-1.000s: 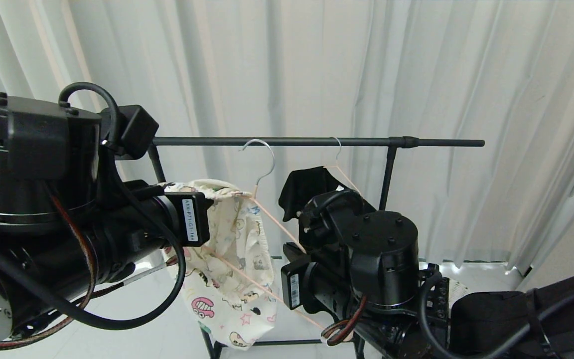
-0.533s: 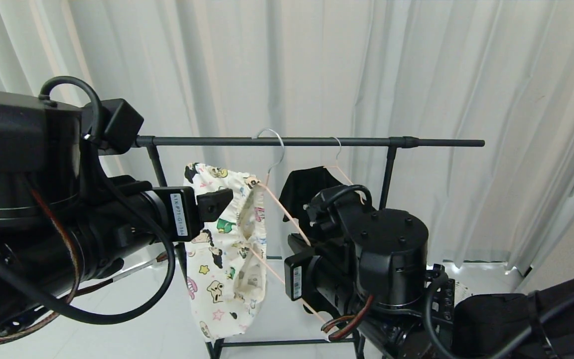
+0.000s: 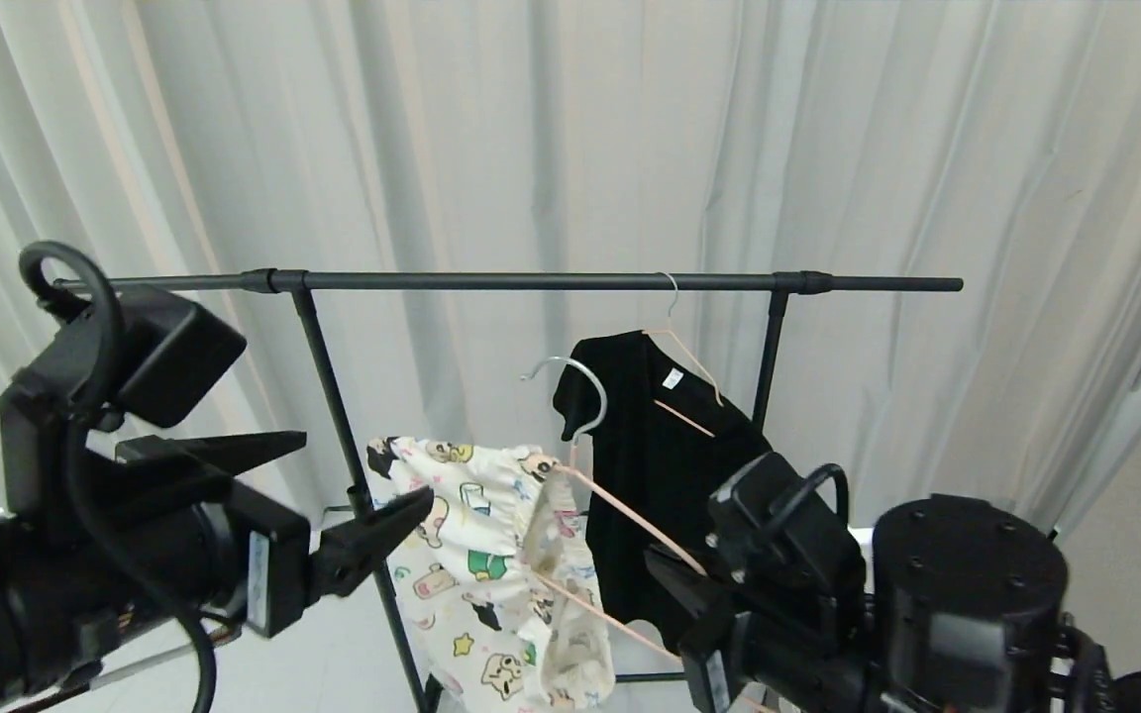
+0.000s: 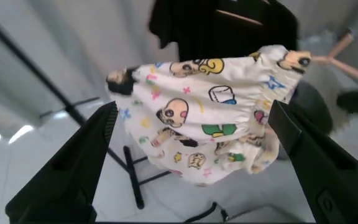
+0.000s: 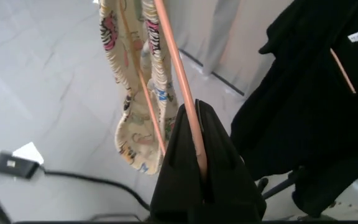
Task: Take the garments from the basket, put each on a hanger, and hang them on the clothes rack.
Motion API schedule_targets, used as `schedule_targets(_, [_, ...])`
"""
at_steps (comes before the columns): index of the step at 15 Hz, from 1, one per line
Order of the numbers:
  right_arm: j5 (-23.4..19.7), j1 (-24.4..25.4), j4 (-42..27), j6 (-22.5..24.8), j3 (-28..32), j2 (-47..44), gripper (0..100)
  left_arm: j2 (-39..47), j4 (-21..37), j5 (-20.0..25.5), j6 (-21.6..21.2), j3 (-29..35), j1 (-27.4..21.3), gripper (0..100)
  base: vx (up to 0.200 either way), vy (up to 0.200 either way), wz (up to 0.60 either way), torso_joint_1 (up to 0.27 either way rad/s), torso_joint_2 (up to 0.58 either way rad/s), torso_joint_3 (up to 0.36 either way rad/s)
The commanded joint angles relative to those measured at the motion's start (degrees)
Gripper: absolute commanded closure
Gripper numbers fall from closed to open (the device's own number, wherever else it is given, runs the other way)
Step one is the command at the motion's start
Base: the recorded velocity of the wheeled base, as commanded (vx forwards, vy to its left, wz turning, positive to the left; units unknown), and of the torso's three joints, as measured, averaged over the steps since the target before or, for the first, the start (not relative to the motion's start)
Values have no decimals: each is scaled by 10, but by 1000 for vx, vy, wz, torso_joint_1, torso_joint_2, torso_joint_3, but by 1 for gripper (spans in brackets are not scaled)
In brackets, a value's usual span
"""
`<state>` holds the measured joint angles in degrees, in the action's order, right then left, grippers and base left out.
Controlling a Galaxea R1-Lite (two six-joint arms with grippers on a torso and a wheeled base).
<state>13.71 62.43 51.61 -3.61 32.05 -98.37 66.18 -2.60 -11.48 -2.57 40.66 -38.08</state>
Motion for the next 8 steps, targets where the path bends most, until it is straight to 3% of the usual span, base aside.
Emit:
schedule_targets(1, [-65,-6,0,45,-91,100,100,-111,0,121,-84,-88,0,0,0,0,0,0,0,0])
schedule_targets(3, [-113,-6,0,96,-143,129,100,-137,0,193,-135,-131,0,0,0,0,0,0,0,0])
schedule_targets(6, [-150,-6,0,146,-161,132,100,-114,0,247,-165,-146,-4,0,0,0,0,0,0,0])
schedule_targets(8, [-160,-1,0,164,-158,130,100,-81,0,257,-169,-147,-11,0,0,0,0,0,0,0])
